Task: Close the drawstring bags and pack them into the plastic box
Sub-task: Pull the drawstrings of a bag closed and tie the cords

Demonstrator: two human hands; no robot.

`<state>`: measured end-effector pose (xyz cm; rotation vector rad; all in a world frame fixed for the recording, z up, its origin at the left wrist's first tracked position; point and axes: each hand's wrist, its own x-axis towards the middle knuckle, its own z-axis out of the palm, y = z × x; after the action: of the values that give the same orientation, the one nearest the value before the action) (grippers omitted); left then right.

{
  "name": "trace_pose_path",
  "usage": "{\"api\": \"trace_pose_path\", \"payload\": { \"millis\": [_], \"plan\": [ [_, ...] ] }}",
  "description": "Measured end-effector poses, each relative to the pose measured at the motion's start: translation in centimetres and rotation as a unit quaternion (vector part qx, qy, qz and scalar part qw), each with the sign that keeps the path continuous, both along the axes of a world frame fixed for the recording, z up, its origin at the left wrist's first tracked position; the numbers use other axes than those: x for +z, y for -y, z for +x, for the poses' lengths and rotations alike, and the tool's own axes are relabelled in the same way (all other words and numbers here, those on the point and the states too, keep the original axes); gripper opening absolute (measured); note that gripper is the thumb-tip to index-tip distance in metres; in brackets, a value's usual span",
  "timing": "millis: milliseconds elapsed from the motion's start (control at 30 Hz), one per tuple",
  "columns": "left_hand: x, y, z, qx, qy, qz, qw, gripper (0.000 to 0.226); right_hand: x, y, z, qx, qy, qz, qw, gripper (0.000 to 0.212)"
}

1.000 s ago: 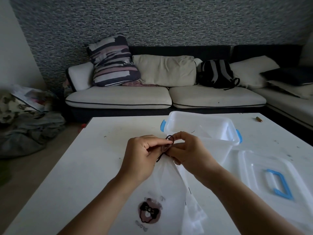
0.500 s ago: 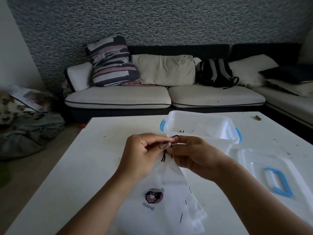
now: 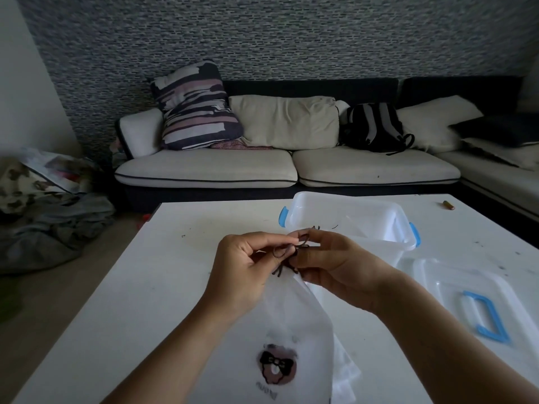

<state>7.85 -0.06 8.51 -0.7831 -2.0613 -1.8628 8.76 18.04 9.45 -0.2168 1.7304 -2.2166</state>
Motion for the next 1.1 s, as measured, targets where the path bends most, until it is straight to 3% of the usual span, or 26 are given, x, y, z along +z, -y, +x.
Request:
{"api": "trace_pose_path", "payload": {
  "millis": [100,200,300,467,633,900,967,1100],
  "plan": [
    [-0.1,0.2,-0.1,0.009,-0.013,-0.018,1.000,0.021,0.1,1.0,0.3,-0.056,-0.074,0.079,0.993,0.026],
    [-0.1,0.2,-0.2,0.014,-0.007,-0.028,0.999,0.025,-0.1,2.3,0.4,-0.132,-0.180,0.197,0.955,0.023],
    [-0.2,0.0,-0.2,0.019,-0.009,-0.029,0.999,0.026,-0.3,2.8,0.5,-0.161,-0.201,0.192,0.947,0.026],
    [-0.2,-0.2,-0.3,0.034,-0.002,-0.028,0.999,0.023,0.1,2.5,0.8,-0.198,-0.168,0.161,0.952,0.024],
    [0.5,-0.3,-0.3,0.004,0.041,0.041,0.998,0.019,1.4,0.8,1.3,-0.063,-0.001,-0.014,0.998,0.023],
    [0.5,-0.5,0.1,-0.057,0.135,0.100,0.984,0.015,1.8,-0.4,0.8,-0.015,0.084,-0.061,0.994,0.034],
    [0.3,-0.4,-0.1,-0.051,0.140,0.105,0.983,0.015,2.1,-0.5,0.8,-0.010,0.049,-0.028,0.998,0.031],
    [0.1,-0.1,-0.5,-0.027,0.111,0.072,0.991,0.017,3.1,-0.8,0.7,-0.043,-0.080,0.146,0.985,0.025]
  ]
}}
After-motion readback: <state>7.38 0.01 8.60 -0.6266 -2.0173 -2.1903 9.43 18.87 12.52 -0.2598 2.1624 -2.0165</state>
